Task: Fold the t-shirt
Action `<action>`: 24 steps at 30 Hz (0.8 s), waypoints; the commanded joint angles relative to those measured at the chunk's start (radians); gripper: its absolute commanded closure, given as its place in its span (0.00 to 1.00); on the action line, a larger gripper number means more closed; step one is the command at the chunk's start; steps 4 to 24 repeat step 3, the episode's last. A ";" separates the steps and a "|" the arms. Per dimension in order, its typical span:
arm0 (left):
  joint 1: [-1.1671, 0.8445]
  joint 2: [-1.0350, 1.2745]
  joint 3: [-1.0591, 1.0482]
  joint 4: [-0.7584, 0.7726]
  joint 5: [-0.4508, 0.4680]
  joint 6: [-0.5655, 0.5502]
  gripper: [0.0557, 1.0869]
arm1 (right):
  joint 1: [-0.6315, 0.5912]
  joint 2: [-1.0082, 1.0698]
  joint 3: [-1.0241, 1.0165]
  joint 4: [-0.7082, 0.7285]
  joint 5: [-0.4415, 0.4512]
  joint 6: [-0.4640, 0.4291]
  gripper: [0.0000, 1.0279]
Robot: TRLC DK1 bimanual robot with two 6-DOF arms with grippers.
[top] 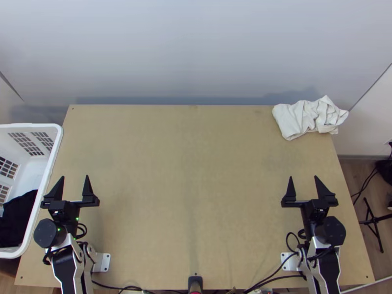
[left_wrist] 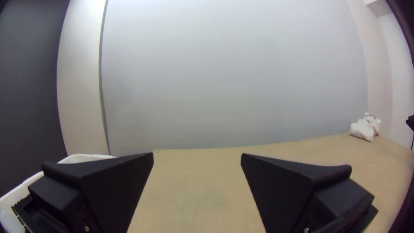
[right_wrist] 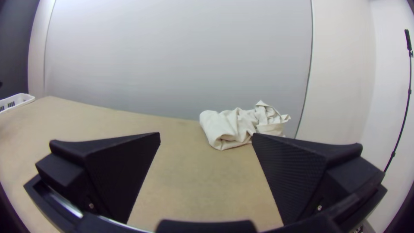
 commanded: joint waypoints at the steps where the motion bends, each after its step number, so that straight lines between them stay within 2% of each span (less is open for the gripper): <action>1: 0.001 -0.001 0.000 -0.005 0.002 0.000 0.04 | 0.000 0.000 0.000 -0.001 0.000 0.000 0.04; 24: 0.001 -0.001 0.000 -0.005 0.002 0.000 0.04 | 0.000 0.000 0.000 -0.001 0.000 0.000 0.04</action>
